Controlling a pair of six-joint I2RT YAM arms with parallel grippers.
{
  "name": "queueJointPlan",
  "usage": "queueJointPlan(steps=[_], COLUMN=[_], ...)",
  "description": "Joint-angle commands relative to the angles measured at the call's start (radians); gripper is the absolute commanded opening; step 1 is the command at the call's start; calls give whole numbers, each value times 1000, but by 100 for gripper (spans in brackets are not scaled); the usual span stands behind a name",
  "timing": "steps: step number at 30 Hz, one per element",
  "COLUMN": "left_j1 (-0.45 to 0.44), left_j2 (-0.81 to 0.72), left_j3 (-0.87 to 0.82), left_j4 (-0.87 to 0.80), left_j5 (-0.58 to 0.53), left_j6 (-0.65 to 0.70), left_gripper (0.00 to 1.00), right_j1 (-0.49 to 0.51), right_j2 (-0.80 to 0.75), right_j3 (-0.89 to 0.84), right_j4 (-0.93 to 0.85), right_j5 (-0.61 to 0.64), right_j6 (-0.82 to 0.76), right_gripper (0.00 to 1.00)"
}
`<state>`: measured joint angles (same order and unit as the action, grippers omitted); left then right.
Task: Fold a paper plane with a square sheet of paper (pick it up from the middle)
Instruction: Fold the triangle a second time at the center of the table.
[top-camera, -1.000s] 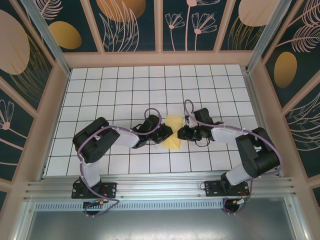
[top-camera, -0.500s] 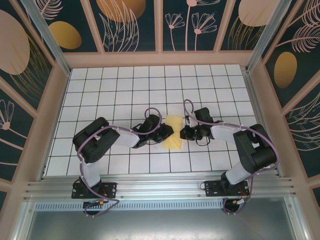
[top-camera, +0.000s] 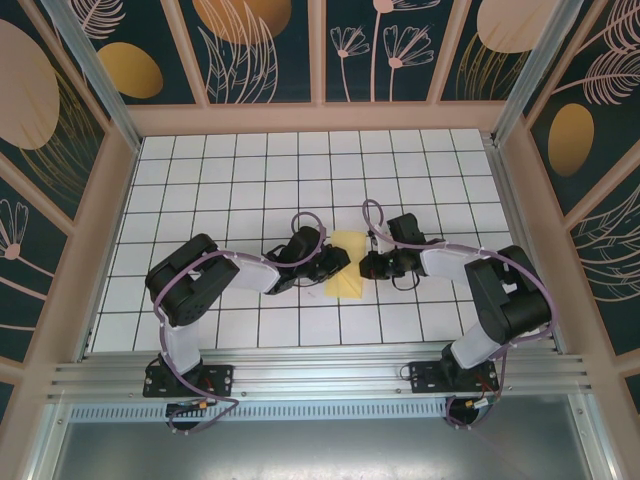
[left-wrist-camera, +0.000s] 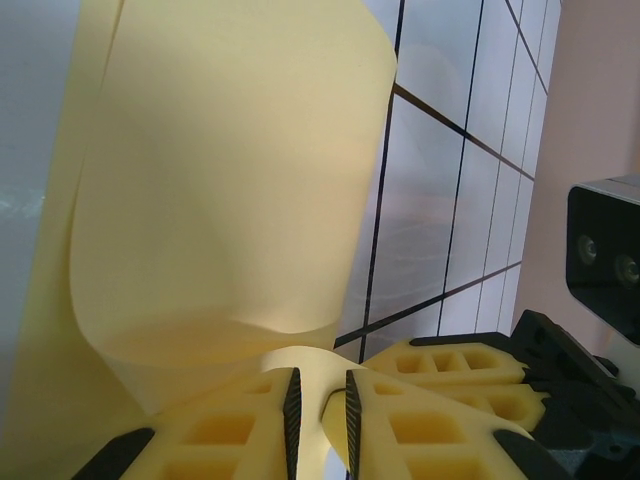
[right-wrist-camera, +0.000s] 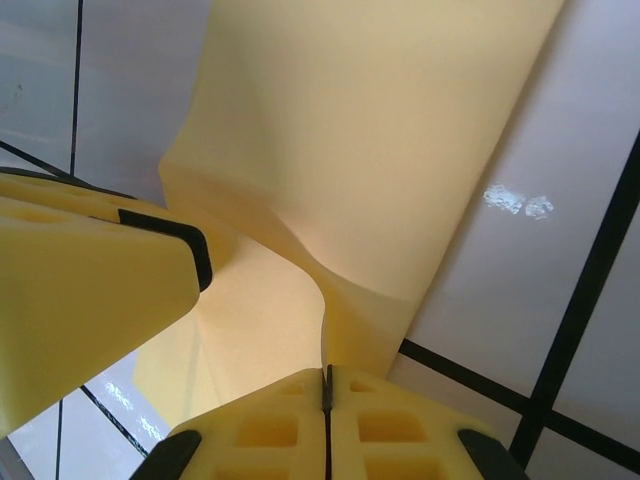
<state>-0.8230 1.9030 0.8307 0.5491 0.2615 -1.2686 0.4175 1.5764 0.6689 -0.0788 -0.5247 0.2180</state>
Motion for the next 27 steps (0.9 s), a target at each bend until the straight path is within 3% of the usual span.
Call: queueJointPlan(steps=[1,27], left_j1=[4,1], left_j2=[-20,45], left_j3=[21,35], left_j4=[-20,-23], left_j5=[15,48], left_j6=[23,16], left_gripper=[21,18], right_j1=[-9,-8], right_j2=[18,47], right_j3=[30,40], right_j4=[-15,-14], right_j5=[-3,-5], right_j6=[-28,-31], right_gripper=[8,9])
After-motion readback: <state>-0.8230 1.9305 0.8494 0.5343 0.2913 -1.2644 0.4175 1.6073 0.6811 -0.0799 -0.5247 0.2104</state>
